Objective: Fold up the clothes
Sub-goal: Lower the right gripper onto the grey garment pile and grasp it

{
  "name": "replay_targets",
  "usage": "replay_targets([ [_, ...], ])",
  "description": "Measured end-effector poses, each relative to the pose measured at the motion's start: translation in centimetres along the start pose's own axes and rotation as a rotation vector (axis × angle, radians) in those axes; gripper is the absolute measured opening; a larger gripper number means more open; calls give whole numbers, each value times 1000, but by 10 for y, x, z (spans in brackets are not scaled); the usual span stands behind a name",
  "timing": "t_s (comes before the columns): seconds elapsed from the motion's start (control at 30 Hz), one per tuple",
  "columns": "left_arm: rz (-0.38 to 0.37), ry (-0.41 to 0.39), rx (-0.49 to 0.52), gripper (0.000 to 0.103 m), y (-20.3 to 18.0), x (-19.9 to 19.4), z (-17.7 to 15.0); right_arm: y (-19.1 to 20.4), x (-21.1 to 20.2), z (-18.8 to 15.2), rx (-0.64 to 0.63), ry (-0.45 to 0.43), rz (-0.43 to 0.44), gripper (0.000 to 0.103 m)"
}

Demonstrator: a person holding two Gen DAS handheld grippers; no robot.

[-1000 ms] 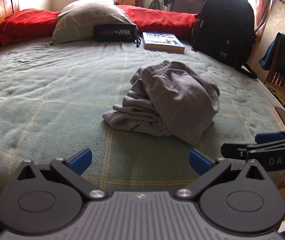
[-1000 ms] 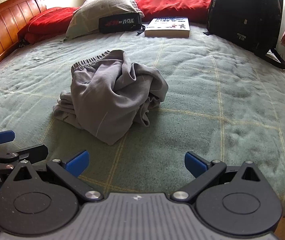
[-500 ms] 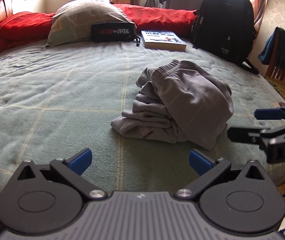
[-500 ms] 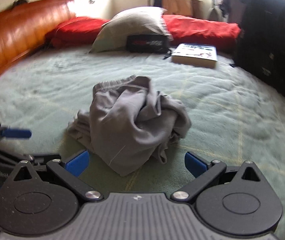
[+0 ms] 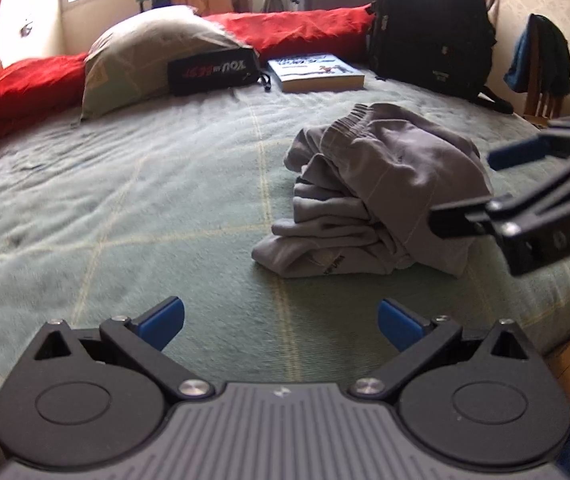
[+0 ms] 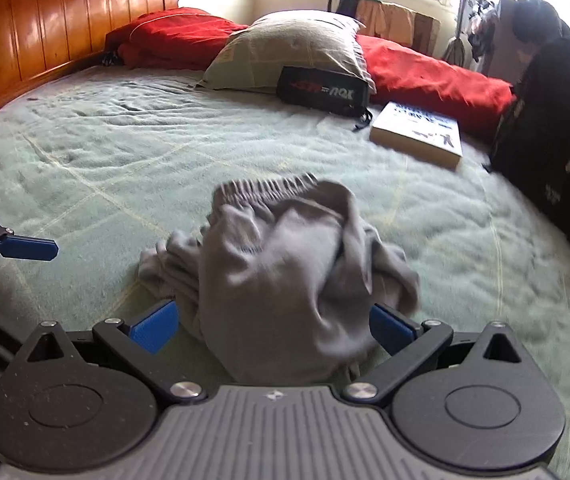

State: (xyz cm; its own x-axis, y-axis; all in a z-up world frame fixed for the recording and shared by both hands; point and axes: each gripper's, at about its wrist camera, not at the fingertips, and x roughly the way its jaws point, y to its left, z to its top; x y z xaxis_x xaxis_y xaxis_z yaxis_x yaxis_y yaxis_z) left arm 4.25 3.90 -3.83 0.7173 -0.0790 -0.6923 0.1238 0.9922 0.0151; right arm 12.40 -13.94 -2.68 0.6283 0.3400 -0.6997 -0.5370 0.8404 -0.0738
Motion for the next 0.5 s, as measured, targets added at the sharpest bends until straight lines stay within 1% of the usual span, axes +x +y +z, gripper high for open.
replay_targets([
  [0.07, -7, -4, -11, 102, 8, 2, -1, 5, 4, 7, -9, 6, -13, 103],
  [0.17, -10, 12, -27, 102, 19, 7, -3, 14, 13, 14, -40, 32, -42, 103],
  [0.33, -3, 10, -32, 102, 25, 10, -5, 29, 33, 13, -113, 87, -126, 103],
  [0.43, -16, 1, -35, 102, 24, 10, -7, 24, 37, 9, -136, 100, -186, 103],
  [0.5, -33, -1, -32, 102, 22, 12, -8, 11, 33, 9, -123, 95, -203, 103],
])
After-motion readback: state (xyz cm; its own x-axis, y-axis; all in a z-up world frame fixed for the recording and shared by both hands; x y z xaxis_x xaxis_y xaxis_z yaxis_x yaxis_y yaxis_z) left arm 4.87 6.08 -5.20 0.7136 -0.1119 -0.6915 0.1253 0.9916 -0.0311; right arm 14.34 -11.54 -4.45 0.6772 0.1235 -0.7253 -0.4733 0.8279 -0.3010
